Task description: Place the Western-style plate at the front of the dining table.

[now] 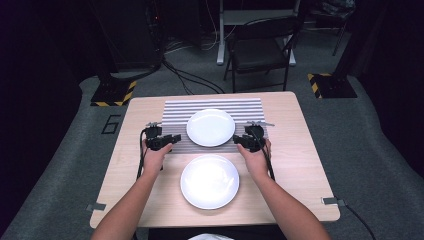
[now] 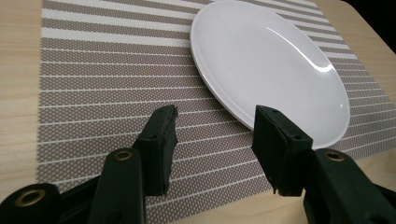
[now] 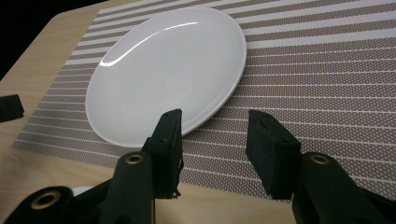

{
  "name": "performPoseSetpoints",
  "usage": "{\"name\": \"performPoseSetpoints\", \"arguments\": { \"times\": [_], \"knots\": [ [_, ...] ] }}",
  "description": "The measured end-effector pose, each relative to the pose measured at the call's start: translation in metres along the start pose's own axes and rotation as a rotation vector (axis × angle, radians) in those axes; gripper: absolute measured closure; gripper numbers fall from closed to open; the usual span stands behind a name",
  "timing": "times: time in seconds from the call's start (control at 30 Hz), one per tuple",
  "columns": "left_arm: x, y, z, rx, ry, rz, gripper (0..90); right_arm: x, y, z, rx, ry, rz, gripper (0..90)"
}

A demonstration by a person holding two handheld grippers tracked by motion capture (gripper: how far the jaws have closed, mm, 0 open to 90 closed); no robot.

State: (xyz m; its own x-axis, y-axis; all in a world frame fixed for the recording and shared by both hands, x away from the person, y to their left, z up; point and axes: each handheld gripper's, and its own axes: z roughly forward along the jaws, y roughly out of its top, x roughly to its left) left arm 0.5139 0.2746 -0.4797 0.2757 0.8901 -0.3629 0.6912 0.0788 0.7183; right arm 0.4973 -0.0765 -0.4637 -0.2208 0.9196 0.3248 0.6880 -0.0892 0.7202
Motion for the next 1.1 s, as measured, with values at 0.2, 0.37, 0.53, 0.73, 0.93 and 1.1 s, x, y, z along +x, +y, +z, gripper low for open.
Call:
{"name": "performPoseSetpoints", "arguments": {
  "times": [0.2,0.37,0.53,0.73,0.93,1.1],
  "knots": [
    [0.003,0.000,-0.019,-0.021,0.016,0.023,48.1,-0.003,-0.006,-0.020,-0.006,0.012,-0.034,54.5],
    [0.007,-0.006,-0.034,-0.031,0.021,0.037,46.8,-0.004,-0.010,-0.036,-0.028,0.019,-0.071,52.1],
    [0.012,-0.016,-0.051,-0.040,0.030,0.034,46.1,-0.007,-0.015,-0.051,-0.043,0.026,-0.088,51.8],
    [0.017,-0.027,-0.068,-0.047,0.035,0.045,45.4,-0.014,-0.027,-0.065,-0.039,0.038,-0.103,52.8],
    [0.022,-0.037,-0.083,-0.051,0.051,0.067,44.0,-0.020,-0.040,-0.075,-0.050,0.047,-0.097,51.3],
    [0.027,-0.049,-0.088,-0.043,0.065,0.073,43.1,-0.026,-0.051,-0.076,-0.029,0.046,-0.102,51.1]
  ]
}}
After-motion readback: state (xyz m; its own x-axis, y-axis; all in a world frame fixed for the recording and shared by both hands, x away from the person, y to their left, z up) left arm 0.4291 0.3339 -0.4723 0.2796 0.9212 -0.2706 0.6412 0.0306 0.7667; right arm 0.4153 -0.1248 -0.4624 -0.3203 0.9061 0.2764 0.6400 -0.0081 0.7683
